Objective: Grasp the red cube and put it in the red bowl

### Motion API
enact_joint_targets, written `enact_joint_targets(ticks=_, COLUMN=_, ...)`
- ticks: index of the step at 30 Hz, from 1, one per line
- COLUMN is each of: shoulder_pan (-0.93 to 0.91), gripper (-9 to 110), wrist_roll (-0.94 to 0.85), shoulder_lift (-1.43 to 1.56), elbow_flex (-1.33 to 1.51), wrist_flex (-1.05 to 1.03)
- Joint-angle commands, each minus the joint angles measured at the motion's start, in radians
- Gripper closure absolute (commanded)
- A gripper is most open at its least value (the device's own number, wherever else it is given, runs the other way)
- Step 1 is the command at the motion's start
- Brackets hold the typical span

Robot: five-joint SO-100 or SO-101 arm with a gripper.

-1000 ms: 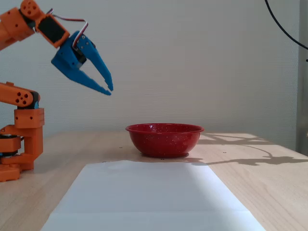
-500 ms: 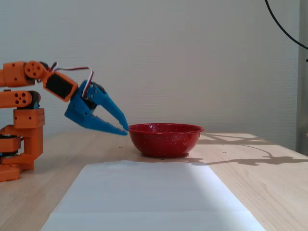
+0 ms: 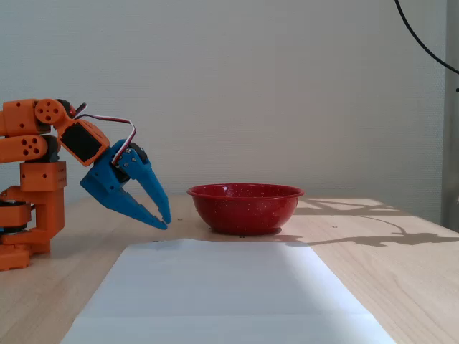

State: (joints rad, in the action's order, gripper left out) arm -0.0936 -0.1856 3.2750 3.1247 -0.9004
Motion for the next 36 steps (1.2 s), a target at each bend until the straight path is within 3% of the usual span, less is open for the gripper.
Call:
enact_joint_targets(ticks=1, shoulder_pan=0.029, gripper=101, wrist_roll=-0.032, shoulder_lift=0.018, elbow_flex=0.015, wrist_flex=-0.012)
enact_joint_targets(ticks=36, shoulder_pan=0.028, gripper=101, wrist_roll=-0.064, shoulder_lift=0.017, elbow_flex=0.015, wrist_flex=-0.02)
